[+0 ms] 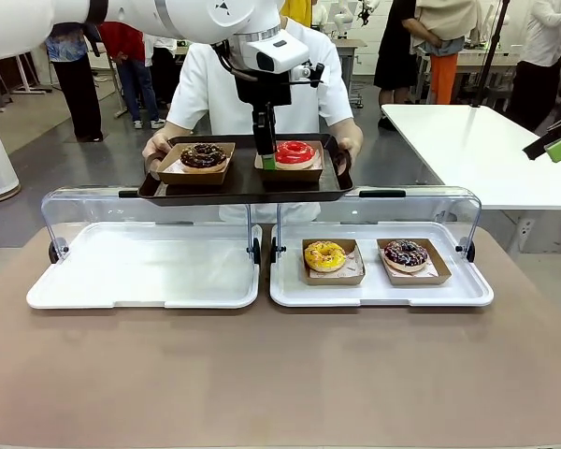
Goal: Provide the desired donut to the person.
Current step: Place the picked Paper togo box onto the Handle tray extended by the person.
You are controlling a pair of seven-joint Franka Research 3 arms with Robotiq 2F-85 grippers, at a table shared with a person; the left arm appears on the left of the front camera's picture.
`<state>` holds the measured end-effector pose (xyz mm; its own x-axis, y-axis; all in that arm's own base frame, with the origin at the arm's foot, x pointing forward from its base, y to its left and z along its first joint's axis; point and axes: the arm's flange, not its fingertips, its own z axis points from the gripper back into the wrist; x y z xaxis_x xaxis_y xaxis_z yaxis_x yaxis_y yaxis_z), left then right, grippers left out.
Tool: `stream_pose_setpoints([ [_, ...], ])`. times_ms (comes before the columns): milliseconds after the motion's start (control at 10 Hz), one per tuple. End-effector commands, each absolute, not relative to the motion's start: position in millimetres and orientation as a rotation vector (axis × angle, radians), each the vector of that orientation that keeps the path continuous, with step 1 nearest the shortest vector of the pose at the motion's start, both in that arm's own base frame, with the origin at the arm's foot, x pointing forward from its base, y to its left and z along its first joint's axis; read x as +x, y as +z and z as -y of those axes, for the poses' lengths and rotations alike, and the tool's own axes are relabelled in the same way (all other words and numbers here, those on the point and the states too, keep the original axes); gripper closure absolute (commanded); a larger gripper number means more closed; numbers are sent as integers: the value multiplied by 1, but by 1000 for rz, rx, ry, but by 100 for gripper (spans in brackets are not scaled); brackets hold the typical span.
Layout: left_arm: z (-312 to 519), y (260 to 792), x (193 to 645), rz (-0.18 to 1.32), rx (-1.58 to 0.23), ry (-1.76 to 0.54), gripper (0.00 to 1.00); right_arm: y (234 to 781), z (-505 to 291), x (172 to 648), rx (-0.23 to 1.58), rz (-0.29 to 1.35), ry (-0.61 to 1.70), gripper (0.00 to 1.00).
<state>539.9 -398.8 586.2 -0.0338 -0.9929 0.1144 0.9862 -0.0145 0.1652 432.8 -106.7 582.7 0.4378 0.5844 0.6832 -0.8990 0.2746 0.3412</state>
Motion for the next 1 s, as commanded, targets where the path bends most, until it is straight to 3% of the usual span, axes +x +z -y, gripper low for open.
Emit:
stream_pose_setpoints([
  [0,395,593,539,222,13,-1607,0,584,106,433,782,472,1043,0],
  [700,389,601,535,208,-53,-1618,0,584,106,433,782,472,1043,0],
  [900,362,614,512,258,-129,-1648,0,584,106,433,782,472,1043,0],
])
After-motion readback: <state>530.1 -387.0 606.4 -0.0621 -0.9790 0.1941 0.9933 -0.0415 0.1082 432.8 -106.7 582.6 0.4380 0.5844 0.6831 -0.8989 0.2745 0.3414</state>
